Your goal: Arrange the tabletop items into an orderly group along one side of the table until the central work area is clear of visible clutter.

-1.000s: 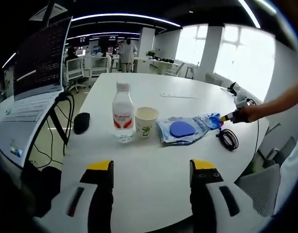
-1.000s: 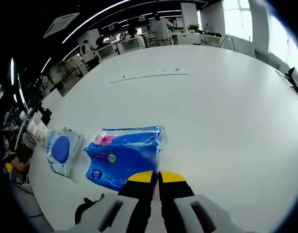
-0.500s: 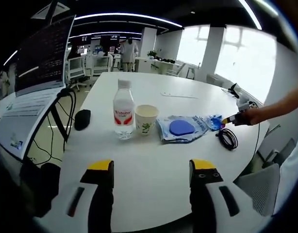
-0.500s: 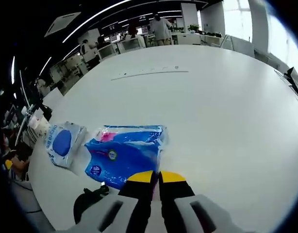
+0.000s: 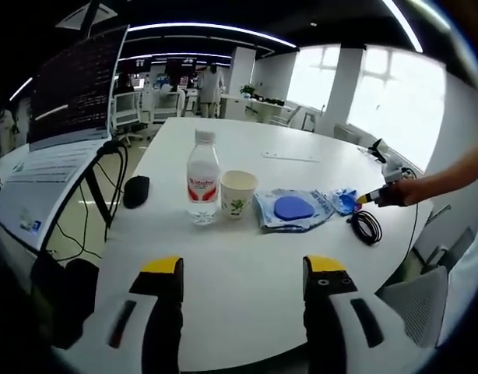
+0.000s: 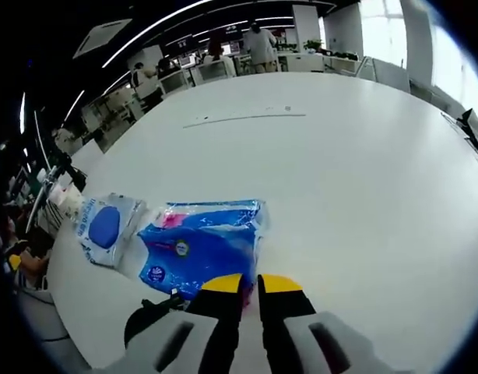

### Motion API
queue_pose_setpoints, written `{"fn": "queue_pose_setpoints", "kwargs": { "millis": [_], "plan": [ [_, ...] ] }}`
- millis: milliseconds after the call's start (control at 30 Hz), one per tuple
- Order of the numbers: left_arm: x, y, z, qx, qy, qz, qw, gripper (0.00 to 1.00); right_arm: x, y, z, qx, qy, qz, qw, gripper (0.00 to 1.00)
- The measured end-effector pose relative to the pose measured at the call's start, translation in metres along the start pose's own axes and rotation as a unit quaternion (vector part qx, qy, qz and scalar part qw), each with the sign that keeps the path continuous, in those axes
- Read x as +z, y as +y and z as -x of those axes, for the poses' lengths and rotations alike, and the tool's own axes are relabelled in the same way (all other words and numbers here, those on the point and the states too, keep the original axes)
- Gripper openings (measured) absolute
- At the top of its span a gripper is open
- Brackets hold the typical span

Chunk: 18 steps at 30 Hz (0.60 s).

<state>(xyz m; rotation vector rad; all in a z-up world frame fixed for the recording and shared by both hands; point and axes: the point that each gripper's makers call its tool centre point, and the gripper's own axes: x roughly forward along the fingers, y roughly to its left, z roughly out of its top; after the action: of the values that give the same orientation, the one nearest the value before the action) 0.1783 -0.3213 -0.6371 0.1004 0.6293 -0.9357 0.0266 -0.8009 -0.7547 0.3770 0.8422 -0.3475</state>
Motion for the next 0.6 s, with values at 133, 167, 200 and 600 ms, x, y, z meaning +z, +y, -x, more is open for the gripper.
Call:
{"fn": "queue_pose_setpoints", "kwargs": {
  "millis": [133, 167, 200, 600],
  "plan": [
    [0.004, -0.002, 0.001, 0.000, -0.002, -0.005, 1.0000, 0.63, -0.003, -0.002, 0.006, 0.002, 0.000, -0.017, 0.9999, 0.14],
    [0.005, -0.003, 0.001, -0.001, -0.003, -0.007, 1.0000, 0.63, -0.004, -0.001, 0.008, 0.002, -0.001, -0.016, 0.9999, 0.13],
    [0.005, -0.003, 0.001, -0.001, -0.003, -0.007, 1.0000, 0.63, -0.005, 0.000, 0.012, 0.002, -0.003, -0.015, 0.9999, 0.13],
    [0.009, -0.008, -0.002, -0.010, -0.010, -0.013, 0.9998, 0.64, -0.034, 0.029, 0.041, 0.047, 0.011, 0.005, 0.9988, 0.19]
  ]
}}
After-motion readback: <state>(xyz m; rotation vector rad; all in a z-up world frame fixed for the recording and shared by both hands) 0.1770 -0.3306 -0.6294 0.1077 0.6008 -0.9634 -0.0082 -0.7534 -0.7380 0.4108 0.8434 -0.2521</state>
